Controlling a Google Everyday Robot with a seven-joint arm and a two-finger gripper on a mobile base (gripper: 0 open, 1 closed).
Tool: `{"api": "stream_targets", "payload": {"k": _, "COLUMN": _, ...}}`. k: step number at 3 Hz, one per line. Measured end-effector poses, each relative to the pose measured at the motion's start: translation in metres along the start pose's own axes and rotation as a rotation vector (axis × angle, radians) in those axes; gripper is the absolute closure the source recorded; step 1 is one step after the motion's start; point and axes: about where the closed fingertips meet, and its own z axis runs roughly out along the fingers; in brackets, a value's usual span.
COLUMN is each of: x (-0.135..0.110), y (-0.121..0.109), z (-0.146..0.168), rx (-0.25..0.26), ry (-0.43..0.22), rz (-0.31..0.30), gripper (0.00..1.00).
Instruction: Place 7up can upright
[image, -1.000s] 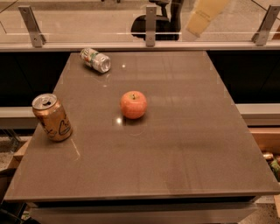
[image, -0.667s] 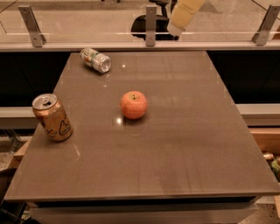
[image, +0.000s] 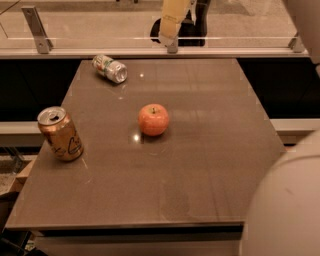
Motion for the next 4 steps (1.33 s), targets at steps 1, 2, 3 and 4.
{"api": "stream_targets", "payload": {"k": 1, "x": -0.017, "y": -0.006, "z": 0.074, "rx": -0.047, "ry": 0.067, "rz": -0.015, "gripper": 0.0}}
{"api": "stream_targets", "payload": {"k": 2, "x": -0.023, "y": -0.01, "z": 0.077, "rx": -0.032, "ry": 0.047, "rz": -0.017, "gripper": 0.0}}
{"api": "stream_targets", "payload": {"k": 3, "x": -0.024, "y": -0.015, "z": 0.092, "rx": -0.079, "ry": 0.046, "rz": -0.002, "gripper": 0.0}}
{"api": "stream_targets", "payload": {"k": 4, "x": -0.032, "y": -0.026, "z": 0.126, "rx": -0.155, "ry": 0.008, "rz": 0.12, "gripper": 0.0}}
